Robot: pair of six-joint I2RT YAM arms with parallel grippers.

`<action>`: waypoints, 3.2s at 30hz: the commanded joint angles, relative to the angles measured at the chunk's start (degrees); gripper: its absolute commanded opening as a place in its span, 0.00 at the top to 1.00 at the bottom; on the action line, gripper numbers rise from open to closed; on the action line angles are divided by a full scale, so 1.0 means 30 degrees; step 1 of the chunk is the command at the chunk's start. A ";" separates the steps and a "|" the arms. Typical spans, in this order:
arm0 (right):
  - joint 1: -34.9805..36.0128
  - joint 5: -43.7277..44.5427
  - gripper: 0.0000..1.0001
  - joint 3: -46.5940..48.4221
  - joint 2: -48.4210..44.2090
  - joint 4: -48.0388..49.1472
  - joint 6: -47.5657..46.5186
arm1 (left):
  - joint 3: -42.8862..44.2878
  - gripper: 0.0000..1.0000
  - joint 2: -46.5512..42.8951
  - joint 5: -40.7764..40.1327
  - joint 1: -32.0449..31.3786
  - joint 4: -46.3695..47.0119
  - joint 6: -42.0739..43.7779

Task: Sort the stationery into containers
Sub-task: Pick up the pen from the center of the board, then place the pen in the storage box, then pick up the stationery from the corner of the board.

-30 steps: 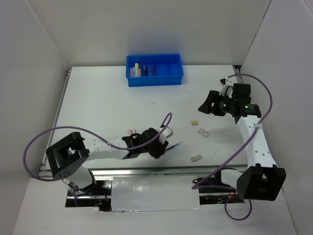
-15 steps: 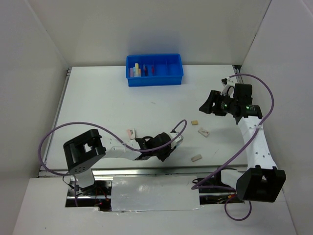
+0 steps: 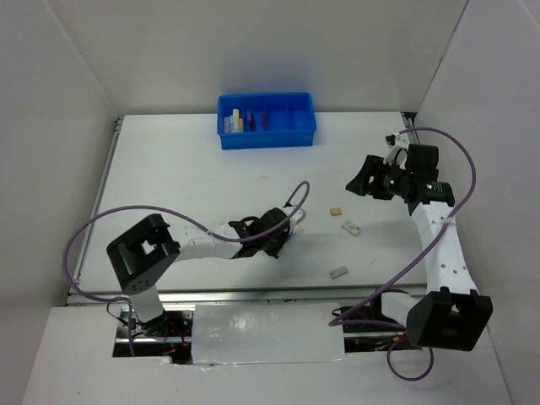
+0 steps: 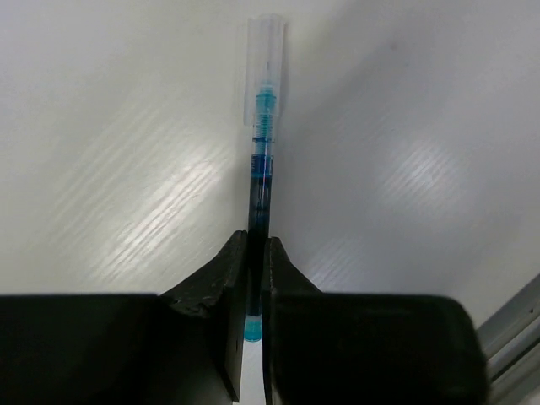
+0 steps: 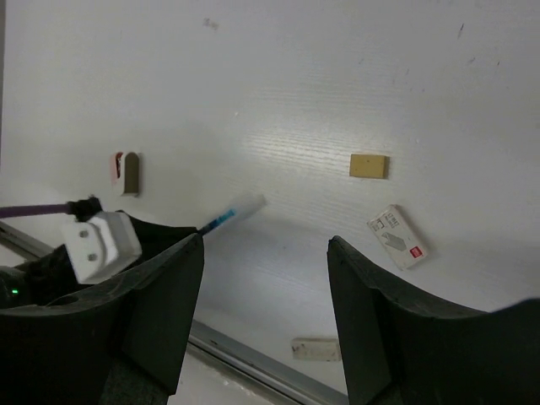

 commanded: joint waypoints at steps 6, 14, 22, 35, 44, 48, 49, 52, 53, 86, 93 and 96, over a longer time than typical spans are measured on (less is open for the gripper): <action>-0.0434 -0.0412 0.33 -0.0196 -0.0452 0.0483 -0.0006 | 0.5805 1.00 -0.4229 0.0892 0.3468 -0.5041 0.1364; -0.0522 -0.0441 0.33 -0.1016 0.0016 0.1188 -0.0006 | 1.4921 1.00 0.1682 0.2303 1.0855 -0.4607 -0.0266; -0.0756 -0.0207 0.33 -0.0811 0.0513 0.0954 -0.0123 | 2.2490 1.00 0.8923 0.2597 1.2822 0.0128 -0.0250; -0.0874 -0.0002 0.33 -0.0841 0.1451 0.0895 -0.0182 | 2.5948 1.00 1.5019 0.1427 1.2822 0.4592 0.0253; -0.0903 0.0203 0.33 -0.0664 0.1862 0.0895 -0.0182 | 2.5976 0.98 1.6396 0.0693 1.2910 0.5296 0.0194; -0.0932 0.0145 0.34 -0.0548 0.2066 0.0778 -0.0211 | 2.5685 0.96 1.6689 0.0866 1.3027 0.5033 -0.0392; -0.0903 0.0116 0.34 -0.0489 0.2125 0.0749 -0.0240 | 2.5597 0.94 1.6719 0.0954 1.3027 0.4974 -0.0422; -0.0903 0.0145 0.34 -0.0430 0.2126 0.0748 -0.0298 | 2.5304 0.88 1.6690 0.0984 1.3115 0.4857 -0.0801; -0.0932 0.0232 0.33 -0.0401 0.2097 0.0690 -0.0473 | 2.5332 0.86 1.6719 0.0927 1.3144 0.4799 -0.0919; 0.9730 0.6237 0.27 -0.3532 0.0106 -0.5845 -1.7337 | 0.8824 0.01 -0.5276 1.6188 1.6689 -0.4664 0.4323; 1.1810 0.8816 0.31 -0.6639 0.0453 -0.4001 -1.9663 | 0.5030 0.01 -0.8945 1.6189 1.6279 -0.4282 0.4529; 1.2513 0.9197 0.31 -0.7050 0.0982 -0.3618 -1.9840 | 0.4942 0.01 -0.8770 1.6570 1.6396 -0.4460 0.4617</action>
